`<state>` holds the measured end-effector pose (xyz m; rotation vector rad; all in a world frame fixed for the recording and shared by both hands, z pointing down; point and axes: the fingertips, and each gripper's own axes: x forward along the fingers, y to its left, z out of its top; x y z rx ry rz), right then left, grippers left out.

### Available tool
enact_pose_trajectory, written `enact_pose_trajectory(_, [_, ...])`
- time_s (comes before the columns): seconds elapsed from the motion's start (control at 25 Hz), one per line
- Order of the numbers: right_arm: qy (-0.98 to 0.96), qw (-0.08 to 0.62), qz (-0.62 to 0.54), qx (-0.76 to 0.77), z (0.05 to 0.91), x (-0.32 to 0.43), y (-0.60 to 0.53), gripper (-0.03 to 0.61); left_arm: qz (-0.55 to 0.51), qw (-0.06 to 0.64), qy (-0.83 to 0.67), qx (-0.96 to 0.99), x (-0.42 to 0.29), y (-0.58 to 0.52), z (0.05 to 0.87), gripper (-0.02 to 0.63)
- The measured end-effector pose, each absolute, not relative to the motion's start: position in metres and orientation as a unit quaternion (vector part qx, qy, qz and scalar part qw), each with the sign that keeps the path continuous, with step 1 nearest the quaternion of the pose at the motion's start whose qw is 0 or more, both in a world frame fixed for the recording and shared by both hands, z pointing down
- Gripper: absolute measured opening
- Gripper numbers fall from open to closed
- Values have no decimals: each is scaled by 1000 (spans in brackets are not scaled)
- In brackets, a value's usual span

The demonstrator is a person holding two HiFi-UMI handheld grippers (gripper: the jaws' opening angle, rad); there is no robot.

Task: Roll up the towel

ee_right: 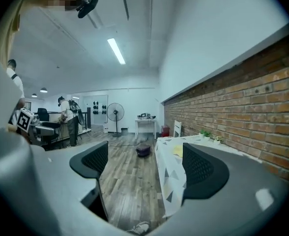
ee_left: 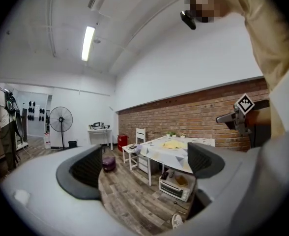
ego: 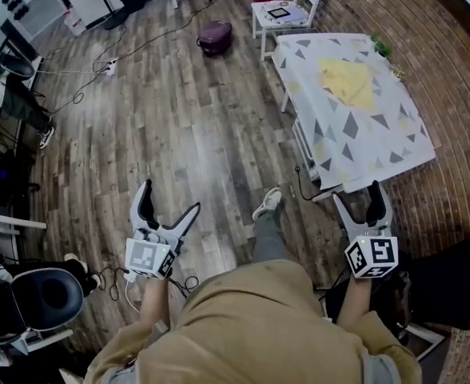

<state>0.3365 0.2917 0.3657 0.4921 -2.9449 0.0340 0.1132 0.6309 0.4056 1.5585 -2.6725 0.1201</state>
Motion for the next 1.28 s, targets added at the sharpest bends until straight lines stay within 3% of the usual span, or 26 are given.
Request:
enact_pose_trajectory(0.24, [-984,66,51,159,382,212,157,466,54,65,-862,499,2,498,408,571])
enact_pose_trajectory(0.48, [-982,73,66,161,374,138,38,466,91,13,-820,565,-73,315,359,571])
enact_pose_trajectory(0.72, [-975,99,67,186,380,114,-22,465,68,13,-780,622,-109,198,366,569])
enact_pose_trajectory(0.92, [-960,112,60,249,381,110,-56,465,53,52,-719,691,-138,116,401,569])
enact_pose_trajectory(1.28, [-879,152,123,434,401,82,-71,463,95,70,-475,872,-163,-49,442,568])
